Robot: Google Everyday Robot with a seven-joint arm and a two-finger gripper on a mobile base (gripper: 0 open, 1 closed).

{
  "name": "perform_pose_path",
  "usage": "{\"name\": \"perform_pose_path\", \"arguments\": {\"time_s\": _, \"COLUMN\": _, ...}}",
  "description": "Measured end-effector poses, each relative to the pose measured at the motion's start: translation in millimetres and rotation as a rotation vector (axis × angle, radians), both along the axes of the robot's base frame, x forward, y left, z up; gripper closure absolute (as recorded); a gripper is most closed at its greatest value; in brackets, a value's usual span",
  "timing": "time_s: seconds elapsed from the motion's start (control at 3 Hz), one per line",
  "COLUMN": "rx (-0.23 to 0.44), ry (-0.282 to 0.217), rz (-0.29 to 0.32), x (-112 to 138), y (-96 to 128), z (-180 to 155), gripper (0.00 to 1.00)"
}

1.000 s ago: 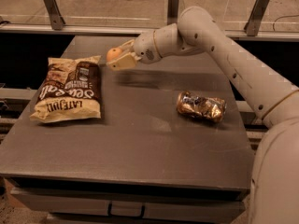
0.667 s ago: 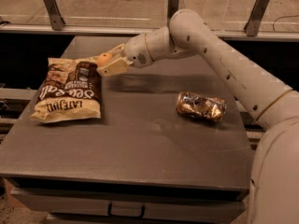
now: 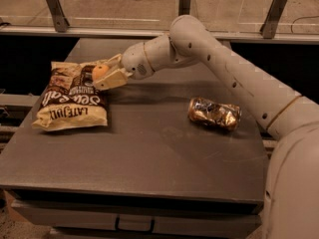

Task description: Move orange near brown chip bag

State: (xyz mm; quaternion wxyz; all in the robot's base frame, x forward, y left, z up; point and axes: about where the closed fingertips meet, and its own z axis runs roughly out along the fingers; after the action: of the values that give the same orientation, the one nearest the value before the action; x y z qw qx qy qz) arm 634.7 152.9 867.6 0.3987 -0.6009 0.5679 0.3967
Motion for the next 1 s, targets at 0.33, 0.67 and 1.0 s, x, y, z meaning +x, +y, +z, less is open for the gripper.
{"name": "perform_pose_path", "arguments": {"time_s": 0.33, "rx": -0.007, "ry": -0.004, "rz": 0.013, "x": -6, "y": 4, "z": -3, "gripper": 0.76}}
{"name": "perform_pose_path", "arguments": {"time_s": 0.67, "rx": -0.021, "ry": -0.022, "rz": 0.006, "x": -2, "y": -2, "z": -3, "gripper": 0.53}}
{"name": "perform_pose_path", "arguments": {"time_s": 1.0, "rx": -0.041, "ry": -0.044, "rz": -0.007, "x": 5, "y": -12, "z": -1, "gripper": 0.3}}
